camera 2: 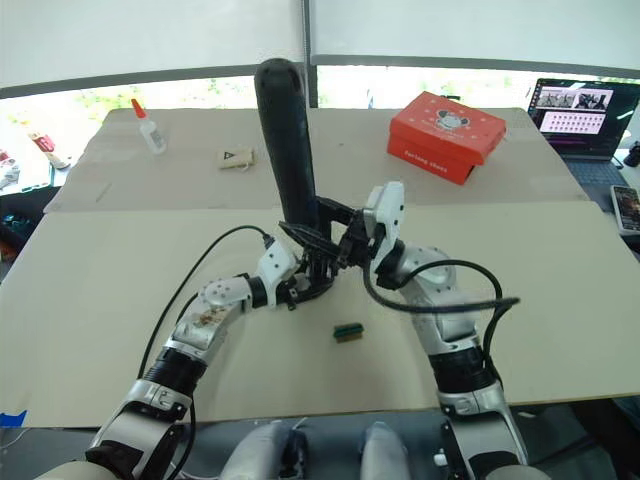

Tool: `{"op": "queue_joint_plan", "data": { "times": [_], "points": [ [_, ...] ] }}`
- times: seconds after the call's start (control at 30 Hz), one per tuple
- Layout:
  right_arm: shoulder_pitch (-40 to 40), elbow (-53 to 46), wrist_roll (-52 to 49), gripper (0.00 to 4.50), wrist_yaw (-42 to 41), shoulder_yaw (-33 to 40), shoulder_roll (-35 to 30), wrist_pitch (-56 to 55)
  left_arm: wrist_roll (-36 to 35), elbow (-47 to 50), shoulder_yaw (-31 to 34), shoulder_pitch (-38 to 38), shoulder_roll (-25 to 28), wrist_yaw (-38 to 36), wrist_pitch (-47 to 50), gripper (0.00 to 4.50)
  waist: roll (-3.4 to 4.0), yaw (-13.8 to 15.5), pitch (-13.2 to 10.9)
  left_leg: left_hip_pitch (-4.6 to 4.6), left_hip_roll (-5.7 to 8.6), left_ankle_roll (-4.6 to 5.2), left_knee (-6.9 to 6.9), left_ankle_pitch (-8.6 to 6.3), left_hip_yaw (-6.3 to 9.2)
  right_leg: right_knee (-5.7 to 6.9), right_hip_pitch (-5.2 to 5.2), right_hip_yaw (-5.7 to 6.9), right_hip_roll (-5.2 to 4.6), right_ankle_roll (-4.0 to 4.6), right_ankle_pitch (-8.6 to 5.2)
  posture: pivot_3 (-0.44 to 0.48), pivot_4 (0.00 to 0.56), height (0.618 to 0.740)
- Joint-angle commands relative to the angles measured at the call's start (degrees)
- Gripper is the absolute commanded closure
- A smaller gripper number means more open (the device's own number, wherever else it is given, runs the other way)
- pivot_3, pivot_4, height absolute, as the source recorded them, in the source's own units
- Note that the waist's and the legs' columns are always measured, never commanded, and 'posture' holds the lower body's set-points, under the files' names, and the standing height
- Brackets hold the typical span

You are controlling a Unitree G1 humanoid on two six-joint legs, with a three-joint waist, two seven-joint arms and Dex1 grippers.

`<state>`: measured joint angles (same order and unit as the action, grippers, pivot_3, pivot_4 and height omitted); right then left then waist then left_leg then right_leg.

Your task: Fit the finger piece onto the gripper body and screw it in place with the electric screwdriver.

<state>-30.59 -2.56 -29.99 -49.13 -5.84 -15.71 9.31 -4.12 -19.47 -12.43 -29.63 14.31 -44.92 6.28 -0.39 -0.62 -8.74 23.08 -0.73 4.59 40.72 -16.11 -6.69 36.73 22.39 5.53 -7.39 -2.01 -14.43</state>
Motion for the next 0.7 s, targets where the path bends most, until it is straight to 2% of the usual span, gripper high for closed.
{"op": "queue_joint_plan", "data": {
  "times": [0.03, 0.33, 0.53, 0.7],
  "points": [
    [2.7, 5.0, 2.3, 2.61, 0.8, -1.2, -1.4, 5.5, -0.2, 1.7, 1.3, -0.9, 0.9, 0.3, -0.9, 2.22, 0.02, 0.0, 0.0, 0.0, 0.0, 0.0, -0.01, 0.0, 0.01, -0.01, 0.0, 0.0, 0.0, 0.0, 0.0, 0.0, 0.15, 0.74],
    [5.4, 3.4, 8.8, 2.61, -1.5, -4.6, -3.1, -3.8, -0.1, 2.1, 1.4, -0.5, 1.3, 0.2, -1.0, 2.22, 0.02, 0.0, 0.1, -0.04, 0.0, 0.0, -0.04, 0.0, 0.0, -0.02, -0.02, -0.01, -0.01, 0.0, 0.0, 0.0, 0.15, 0.74],
    [7.6, 0.8, 6.4, 2.61, -1.4, -3.4, -3.2, -2.7, -0.1, 2.5, 1.4, -0.1, 1.5, 0.2, -1.0, 2.22, 0.01, -0.1, 0.1, -0.15, -0.02, 0.0, -0.07, -0.01, 0.01, -0.03, -0.11, -0.03, -0.01, 0.0, 0.0, 0.0, 0.15, 0.74],
    [4.8, 4.6, 6.1, 2.61, -2.8, -3.8, -3.0, -0.4, -0.2, 2.8, 1.3, 0.1, 1.7, 0.3, -0.8, 2.22, 0.02, -0.1, 0.1, -0.2, -0.03, -0.01, -0.1, -0.01, 0.0, -0.03, -0.11, -0.05, -0.02, 0.0, 0.0, 0.0, 0.15, 0.74]
  ]
}}
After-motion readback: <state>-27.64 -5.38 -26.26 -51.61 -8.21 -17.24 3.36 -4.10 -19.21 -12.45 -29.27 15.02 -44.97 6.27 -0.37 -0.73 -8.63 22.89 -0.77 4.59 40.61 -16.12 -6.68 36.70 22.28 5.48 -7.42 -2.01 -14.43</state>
